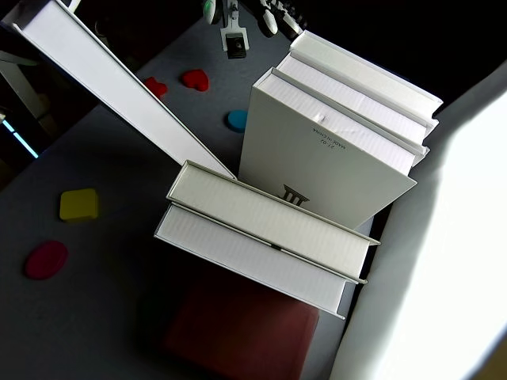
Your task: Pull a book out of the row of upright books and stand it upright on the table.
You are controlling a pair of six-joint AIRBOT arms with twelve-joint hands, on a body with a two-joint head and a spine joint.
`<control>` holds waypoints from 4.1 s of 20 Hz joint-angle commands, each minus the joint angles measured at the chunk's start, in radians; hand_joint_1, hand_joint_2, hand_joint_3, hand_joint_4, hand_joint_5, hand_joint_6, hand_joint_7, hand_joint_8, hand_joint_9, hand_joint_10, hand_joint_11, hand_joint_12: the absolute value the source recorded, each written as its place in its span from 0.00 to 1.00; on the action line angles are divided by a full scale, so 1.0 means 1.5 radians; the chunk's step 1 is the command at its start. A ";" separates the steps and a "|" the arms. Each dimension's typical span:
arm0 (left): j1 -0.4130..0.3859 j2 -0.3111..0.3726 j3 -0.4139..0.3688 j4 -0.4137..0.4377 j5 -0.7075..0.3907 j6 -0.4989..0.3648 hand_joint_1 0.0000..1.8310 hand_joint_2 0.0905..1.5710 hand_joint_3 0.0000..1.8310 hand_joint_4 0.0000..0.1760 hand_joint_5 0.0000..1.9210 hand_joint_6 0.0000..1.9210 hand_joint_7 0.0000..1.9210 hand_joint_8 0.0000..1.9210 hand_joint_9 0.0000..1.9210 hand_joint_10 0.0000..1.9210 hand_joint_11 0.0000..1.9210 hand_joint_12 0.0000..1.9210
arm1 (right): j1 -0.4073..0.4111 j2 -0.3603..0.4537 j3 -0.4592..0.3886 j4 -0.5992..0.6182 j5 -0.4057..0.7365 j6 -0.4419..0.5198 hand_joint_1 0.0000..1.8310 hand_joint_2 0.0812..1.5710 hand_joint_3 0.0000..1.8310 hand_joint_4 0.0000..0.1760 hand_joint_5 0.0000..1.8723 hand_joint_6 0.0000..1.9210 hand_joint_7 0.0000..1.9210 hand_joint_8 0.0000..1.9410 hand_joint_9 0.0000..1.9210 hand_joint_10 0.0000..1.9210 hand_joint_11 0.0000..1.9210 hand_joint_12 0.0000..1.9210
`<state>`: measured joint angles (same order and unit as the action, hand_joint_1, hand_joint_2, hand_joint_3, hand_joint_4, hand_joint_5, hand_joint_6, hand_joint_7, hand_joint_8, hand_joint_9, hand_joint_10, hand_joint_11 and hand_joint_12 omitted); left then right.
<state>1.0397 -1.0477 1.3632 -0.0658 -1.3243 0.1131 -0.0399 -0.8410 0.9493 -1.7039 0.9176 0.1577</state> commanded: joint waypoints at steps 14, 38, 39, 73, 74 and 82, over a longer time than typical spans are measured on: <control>-0.020 -0.070 0.073 -0.034 -0.065 -0.030 0.26 0.87 0.01 0.30 0.11 0.00 0.00 0.00 0.00 0.00 0.00 0.00 | -0.015 -0.046 0.078 0.056 -0.042 0.085 0.66 0.78 0.00 0.00 0.41 0.54 0.39 0.86 0.44 0.91 0.36 0.99; -0.081 -0.110 0.118 0.019 0.000 -0.048 0.32 0.84 0.00 0.45 0.06 0.01 0.00 0.00 0.01 0.01 0.00 0.32 | -0.040 0.013 0.086 0.116 0.009 0.170 0.66 0.78 0.00 0.00 0.41 0.54 0.39 0.86 0.44 0.91 0.36 0.99; -0.082 -0.110 0.118 0.019 0.001 -0.048 0.32 0.84 0.00 0.48 0.05 0.00 0.00 0.00 0.00 0.00 0.00 0.33 | -0.038 -0.003 0.100 0.106 -0.001 0.182 0.66 0.78 0.00 0.00 0.41 0.54 0.39 0.86 0.44 0.91 0.36 0.99; -0.073 -0.111 0.115 0.007 -0.002 -0.051 0.21 0.85 0.00 0.30 0.11 0.01 0.00 0.00 0.00 0.00 0.00 0.00 | -0.035 -0.171 0.314 0.055 -0.068 0.345 0.17 0.75 0.00 0.38 0.00 0.00 0.00 0.00 0.00 0.00 0.00 0.00; -0.073 -0.111 0.115 0.005 -0.004 -0.051 0.21 0.85 0.00 0.36 0.11 0.01 0.00 0.00 0.00 0.00 0.00 0.00 | -0.031 -0.164 0.312 0.067 -0.072 0.335 0.20 0.72 0.00 0.34 0.00 0.00 0.00 0.00 0.00 0.00 0.00 0.00; -0.065 -0.106 0.105 -0.003 -0.019 -0.051 0.19 0.87 0.00 0.29 0.10 0.00 0.00 0.00 0.00 0.00 0.00 0.00 | -0.024 -0.107 0.299 0.207 -0.094 0.243 0.15 0.73 0.00 0.48 0.00 0.00 0.00 0.00 0.00 0.00 0.00 0.00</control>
<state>0.9474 -1.2133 1.5196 -0.0456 -1.2198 0.0463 -0.0906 -1.0080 1.3930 -1.4925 0.7700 0.5224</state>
